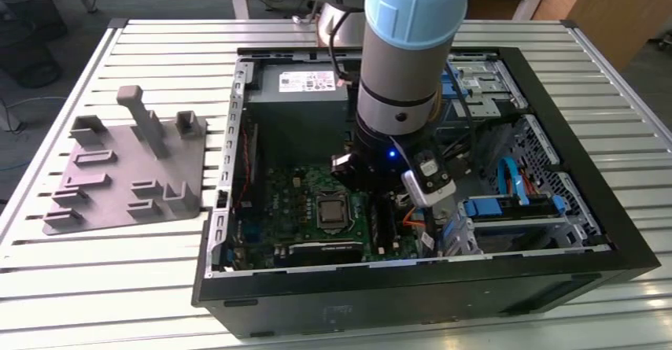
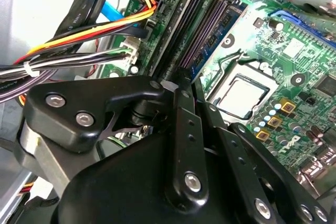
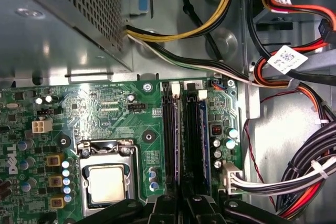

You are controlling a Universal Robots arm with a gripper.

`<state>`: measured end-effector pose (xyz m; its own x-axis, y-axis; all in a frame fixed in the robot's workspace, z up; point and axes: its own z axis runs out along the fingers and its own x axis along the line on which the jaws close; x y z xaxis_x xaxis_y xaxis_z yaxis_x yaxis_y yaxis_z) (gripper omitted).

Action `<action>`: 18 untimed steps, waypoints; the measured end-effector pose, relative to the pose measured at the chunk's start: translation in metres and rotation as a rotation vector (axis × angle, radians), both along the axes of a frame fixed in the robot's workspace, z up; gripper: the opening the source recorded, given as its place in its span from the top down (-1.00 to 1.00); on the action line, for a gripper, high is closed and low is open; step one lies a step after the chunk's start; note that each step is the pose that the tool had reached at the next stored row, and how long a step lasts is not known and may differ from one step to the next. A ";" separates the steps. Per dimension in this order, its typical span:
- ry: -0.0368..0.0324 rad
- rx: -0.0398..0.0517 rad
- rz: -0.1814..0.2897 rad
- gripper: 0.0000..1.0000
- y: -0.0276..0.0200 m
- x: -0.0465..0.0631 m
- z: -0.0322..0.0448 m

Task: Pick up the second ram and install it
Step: 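Insert the second ram into the second slot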

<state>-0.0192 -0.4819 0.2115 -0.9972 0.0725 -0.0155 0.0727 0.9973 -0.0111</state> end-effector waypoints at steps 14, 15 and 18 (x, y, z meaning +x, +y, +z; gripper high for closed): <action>-0.0003 -0.0091 0.000 0.73 0.0000 0.006 0.0019; -0.0001 -0.0086 0.000 0.73 0.0000 0.006 0.0028; 0.0000 -0.0083 0.000 0.73 0.0001 0.006 0.0051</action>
